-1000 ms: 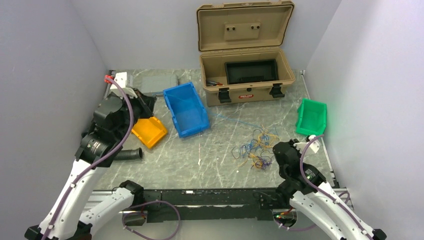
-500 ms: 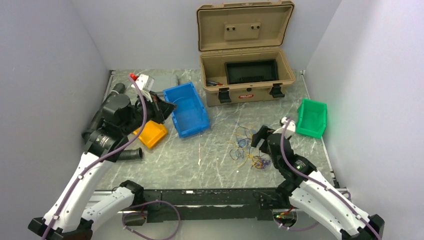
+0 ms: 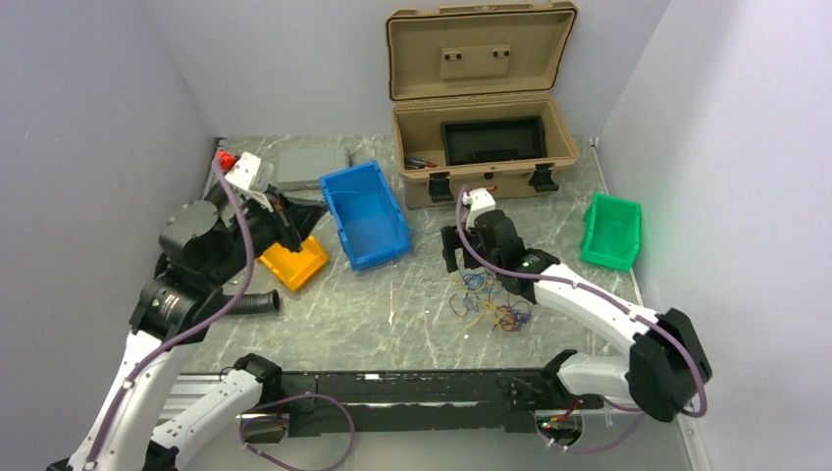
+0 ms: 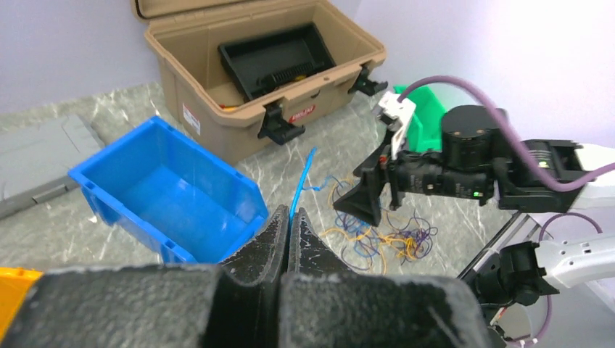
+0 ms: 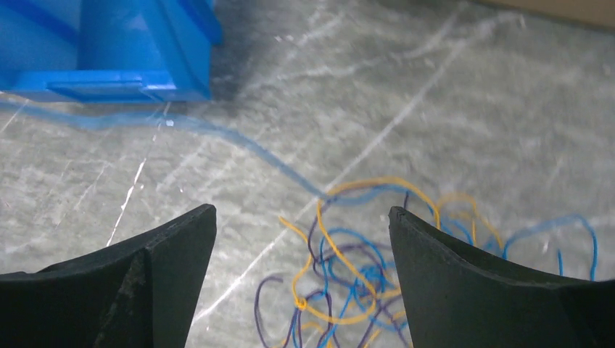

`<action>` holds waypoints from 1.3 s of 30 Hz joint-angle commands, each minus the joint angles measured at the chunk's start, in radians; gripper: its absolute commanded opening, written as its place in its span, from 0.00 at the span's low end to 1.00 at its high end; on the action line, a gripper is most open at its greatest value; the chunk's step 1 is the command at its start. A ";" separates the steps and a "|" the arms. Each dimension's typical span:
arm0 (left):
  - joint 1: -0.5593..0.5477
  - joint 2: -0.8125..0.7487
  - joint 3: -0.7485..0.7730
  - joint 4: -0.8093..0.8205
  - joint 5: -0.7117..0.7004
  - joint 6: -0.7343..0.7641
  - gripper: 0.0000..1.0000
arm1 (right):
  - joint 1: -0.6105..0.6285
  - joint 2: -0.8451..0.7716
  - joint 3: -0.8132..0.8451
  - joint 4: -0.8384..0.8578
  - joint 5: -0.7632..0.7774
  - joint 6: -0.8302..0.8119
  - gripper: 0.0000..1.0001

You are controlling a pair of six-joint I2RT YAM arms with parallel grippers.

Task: Untangle the cables
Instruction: Untie the cable.

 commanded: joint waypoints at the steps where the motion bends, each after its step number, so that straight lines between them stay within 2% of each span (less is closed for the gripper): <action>1: 0.001 -0.023 0.066 -0.018 -0.033 0.031 0.00 | 0.001 0.117 0.094 0.103 -0.087 -0.220 0.91; 6: 0.002 -0.020 0.110 -0.052 -0.040 0.045 0.00 | 0.001 0.268 0.176 0.124 -0.023 -0.241 0.87; 8: 0.003 -0.021 0.125 -0.066 -0.048 0.052 0.00 | 0.001 0.283 0.176 0.148 0.005 -0.238 0.76; 9: 0.003 -0.022 0.131 -0.074 -0.058 0.056 0.00 | 0.001 0.282 0.173 0.149 0.024 -0.229 0.60; 10: 0.003 -0.024 0.132 -0.080 -0.069 0.061 0.00 | 0.000 0.271 0.170 0.171 0.034 -0.224 0.37; 11: 0.003 -0.029 0.129 -0.082 -0.083 0.066 0.00 | 0.001 0.247 0.166 0.170 0.036 -0.215 0.19; 12: 0.002 -0.034 0.120 -0.082 -0.096 0.069 0.00 | 0.000 0.213 0.158 0.170 0.034 -0.207 0.11; 13: 0.002 -0.038 0.106 -0.078 -0.106 0.068 0.00 | 0.001 0.172 0.153 0.169 0.032 -0.198 0.07; 16: 0.003 -0.039 0.049 -0.055 -0.086 0.044 0.00 | 0.001 0.055 0.207 0.084 0.076 -0.176 0.01; 19: 0.002 -0.030 -0.025 0.015 0.007 -0.014 0.00 | 0.001 0.031 0.420 -0.136 0.139 -0.156 0.00; 22: 0.002 -0.018 -0.105 0.100 0.095 -0.079 0.00 | 0.001 0.036 0.635 -0.301 0.091 -0.146 0.00; 25: 0.001 0.002 -0.162 0.149 0.148 -0.112 0.00 | 0.001 0.011 0.756 -0.350 0.011 -0.105 0.00; 29: 0.002 0.028 -0.197 0.171 0.173 -0.118 0.00 | 0.001 -0.040 0.723 -0.255 -0.088 -0.041 0.00; 33: 0.001 0.050 -0.219 0.225 0.240 -0.127 0.00 | 0.000 -0.020 0.703 -0.249 -0.201 0.020 0.00; 39: -0.001 0.081 -0.240 0.330 0.326 -0.145 0.06 | 0.001 -0.008 0.627 -0.178 -0.370 0.114 0.00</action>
